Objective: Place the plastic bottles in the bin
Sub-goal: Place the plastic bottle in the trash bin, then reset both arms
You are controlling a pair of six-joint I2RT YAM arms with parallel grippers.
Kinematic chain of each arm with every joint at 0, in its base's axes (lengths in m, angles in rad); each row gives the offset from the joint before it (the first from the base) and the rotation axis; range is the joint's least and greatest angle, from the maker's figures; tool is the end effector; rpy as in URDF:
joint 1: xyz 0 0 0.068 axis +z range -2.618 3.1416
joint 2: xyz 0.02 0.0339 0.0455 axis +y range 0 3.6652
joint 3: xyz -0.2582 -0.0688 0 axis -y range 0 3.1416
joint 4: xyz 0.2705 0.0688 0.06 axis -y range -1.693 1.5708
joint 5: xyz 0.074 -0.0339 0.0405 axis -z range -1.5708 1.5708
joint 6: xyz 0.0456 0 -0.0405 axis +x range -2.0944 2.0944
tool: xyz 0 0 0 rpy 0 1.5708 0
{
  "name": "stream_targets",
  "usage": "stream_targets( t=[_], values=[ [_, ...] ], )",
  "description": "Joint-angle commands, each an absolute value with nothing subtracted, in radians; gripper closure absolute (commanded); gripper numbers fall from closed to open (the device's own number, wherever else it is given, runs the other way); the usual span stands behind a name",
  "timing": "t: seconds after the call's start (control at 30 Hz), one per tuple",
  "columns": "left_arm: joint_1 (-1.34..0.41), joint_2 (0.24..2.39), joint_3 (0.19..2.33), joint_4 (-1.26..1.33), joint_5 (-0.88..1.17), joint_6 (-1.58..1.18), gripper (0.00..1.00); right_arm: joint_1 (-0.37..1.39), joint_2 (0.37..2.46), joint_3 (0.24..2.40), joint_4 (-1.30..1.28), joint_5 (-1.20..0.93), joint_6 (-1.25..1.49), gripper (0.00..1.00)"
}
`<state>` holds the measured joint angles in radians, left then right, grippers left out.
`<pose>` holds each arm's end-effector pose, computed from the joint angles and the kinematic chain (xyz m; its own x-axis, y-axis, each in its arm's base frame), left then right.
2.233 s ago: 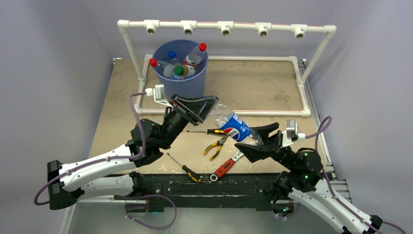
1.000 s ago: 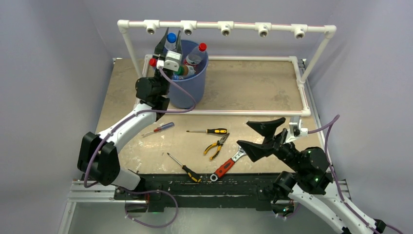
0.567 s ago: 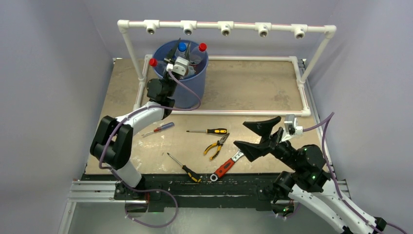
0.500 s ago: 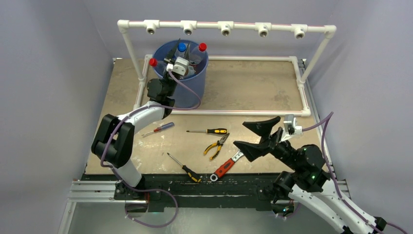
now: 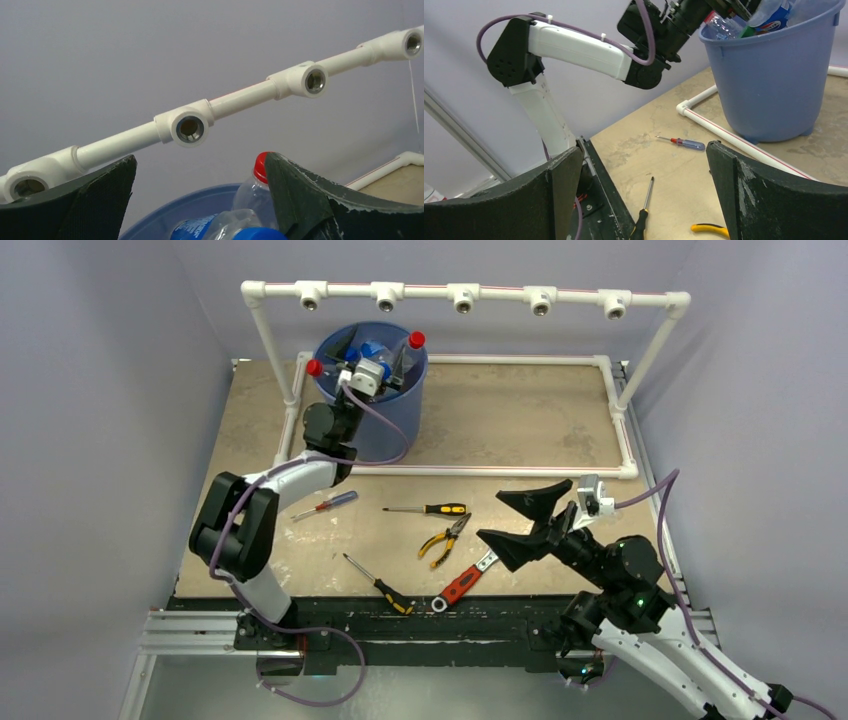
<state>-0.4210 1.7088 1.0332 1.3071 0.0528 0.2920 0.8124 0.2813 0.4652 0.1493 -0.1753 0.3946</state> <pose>0.3646 -0.1659 0.3175 0.6447 0.0263 -0.7640 0.2730 0.9256 0.2622 0.0900 0.1066 0.3325 -0.1107 0.4335 -0.8943 -0.8510 0.4234 0.3106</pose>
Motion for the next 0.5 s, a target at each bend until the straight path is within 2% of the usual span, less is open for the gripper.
stream_targets(
  t=[0.0,0.17,0.3,0.47],
  values=[
    [-0.425,1.553,1.043,1.266,0.076,0.235,0.01,0.815,0.273,0.48,0.166,-0.17,0.376,0.01],
    [-0.451,1.38,1.053,1.096,0.033,0.216,0.01,0.815,0.27,0.484,0.168,-0.167,0.374,0.01],
    [-0.463,1.215,1.057,0.898,-0.109,0.126,0.01,0.815,0.263,0.484,0.173,-0.152,0.38,0.01],
    [-0.463,1.041,1.142,0.388,-0.262,-0.094,0.01,0.815,0.252,0.487,0.169,-0.073,0.393,0.01]
  ],
)
